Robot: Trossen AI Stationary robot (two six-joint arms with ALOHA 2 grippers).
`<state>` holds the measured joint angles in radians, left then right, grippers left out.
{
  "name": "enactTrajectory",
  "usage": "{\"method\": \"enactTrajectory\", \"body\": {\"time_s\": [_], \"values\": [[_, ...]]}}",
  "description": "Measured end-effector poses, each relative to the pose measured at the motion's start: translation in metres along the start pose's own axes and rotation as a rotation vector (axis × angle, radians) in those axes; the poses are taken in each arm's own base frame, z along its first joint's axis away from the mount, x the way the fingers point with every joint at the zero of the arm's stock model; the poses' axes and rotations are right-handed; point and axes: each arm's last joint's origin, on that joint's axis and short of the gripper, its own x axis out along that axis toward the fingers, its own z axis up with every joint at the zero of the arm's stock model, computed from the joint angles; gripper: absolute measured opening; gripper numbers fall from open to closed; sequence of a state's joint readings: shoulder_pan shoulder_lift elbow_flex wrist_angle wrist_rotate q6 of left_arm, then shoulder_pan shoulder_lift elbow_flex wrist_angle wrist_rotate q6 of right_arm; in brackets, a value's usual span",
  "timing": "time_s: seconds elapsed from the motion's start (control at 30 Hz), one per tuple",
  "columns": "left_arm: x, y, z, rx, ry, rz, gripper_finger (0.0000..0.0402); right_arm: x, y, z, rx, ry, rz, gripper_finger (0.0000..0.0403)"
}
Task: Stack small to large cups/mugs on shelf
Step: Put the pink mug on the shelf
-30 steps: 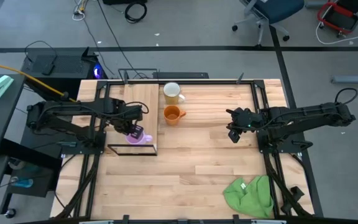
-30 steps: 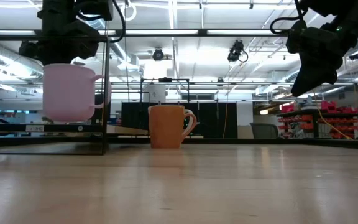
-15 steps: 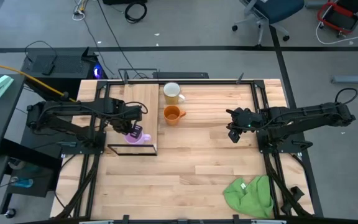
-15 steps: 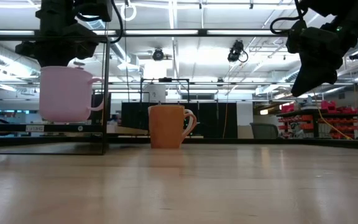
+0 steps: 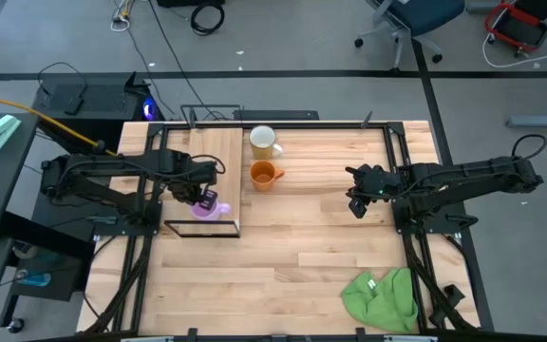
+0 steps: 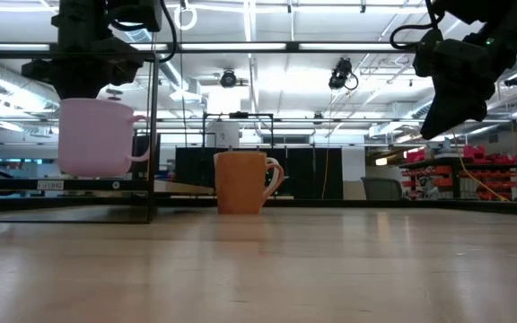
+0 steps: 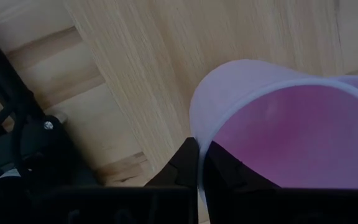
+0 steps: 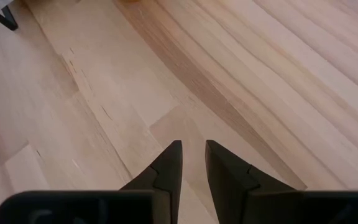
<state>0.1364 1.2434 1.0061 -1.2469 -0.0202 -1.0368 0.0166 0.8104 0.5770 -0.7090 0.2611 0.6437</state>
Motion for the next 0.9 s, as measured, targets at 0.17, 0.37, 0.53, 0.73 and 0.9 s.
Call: {"method": "enactTrajectory", "body": {"time_s": [0.17, 0.37, 0.53, 0.73, 0.9], "values": [[0.0, 0.0, 0.0, 0.0, -0.004, 0.004, 0.0018, 0.0, 0.0, 0.0, 0.0, 0.0, 0.0, 0.0077], [0.012, 0.003, -0.003, -0.01, 0.02, 0.007, 0.0012, 0.0, 0.0, 0.0, -0.004, 0.0, 0.0, 0.0077], [0.013, 0.003, -0.002, -0.018, 0.021, -0.001, 0.0022, 0.0, 0.0, 0.0, -0.01, 0.0, 0.0, 0.0077], [0.002, -0.002, 0.0, 0.001, -0.009, -0.048, 0.0038, 0.0, 0.0, 0.0, -0.011, 0.0, 0.0, 0.0077], [0.003, -0.002, 0.0, 0.002, -0.006, -0.038, 0.0034, 0.0, 0.0, 0.0, -0.011, 0.0, 0.0, 0.0077]]}}
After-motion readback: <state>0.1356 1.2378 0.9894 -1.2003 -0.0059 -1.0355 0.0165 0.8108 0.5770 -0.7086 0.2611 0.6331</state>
